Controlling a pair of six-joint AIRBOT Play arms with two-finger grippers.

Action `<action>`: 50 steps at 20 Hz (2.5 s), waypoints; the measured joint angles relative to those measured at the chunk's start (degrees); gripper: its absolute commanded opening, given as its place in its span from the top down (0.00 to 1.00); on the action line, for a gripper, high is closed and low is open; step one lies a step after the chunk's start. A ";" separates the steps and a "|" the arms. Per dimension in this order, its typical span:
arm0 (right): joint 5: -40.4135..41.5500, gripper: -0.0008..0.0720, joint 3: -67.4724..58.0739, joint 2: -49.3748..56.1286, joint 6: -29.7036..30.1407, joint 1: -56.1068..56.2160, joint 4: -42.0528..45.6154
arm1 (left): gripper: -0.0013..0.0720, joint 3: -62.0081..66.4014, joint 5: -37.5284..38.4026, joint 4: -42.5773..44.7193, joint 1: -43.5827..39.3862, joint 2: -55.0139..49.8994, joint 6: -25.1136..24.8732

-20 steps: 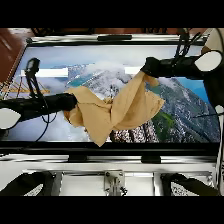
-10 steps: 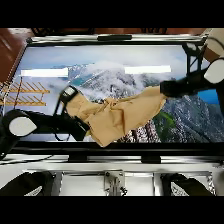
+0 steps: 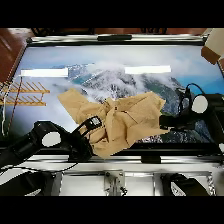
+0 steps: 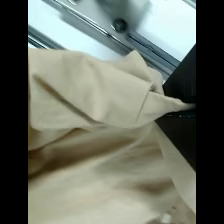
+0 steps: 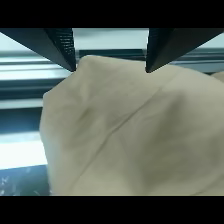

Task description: Fold the shirts.

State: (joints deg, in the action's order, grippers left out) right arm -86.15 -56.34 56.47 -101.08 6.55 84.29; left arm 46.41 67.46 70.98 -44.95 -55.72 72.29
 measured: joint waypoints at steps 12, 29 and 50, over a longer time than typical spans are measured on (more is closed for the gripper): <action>8.81 0.06 -17.42 17.40 8.72 -1.22 -2.01 | 0.91 -2.14 7.56 23.74 17.55 5.84 7.34; 11.74 0.07 -23.89 39.67 21.64 0.00 -18.32 | 0.00 10.45 8.17 13.92 45.94 0.20 13.68; 4.09 0.07 -24.02 44.81 28.50 0.85 -22.71 | 0.69 -19.37 -12.85 -0.50 50.27 7.04 14.69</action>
State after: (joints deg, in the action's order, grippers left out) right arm -82.06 -80.36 101.27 -72.58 7.40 61.58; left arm 27.05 54.61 70.48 5.32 -48.69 86.98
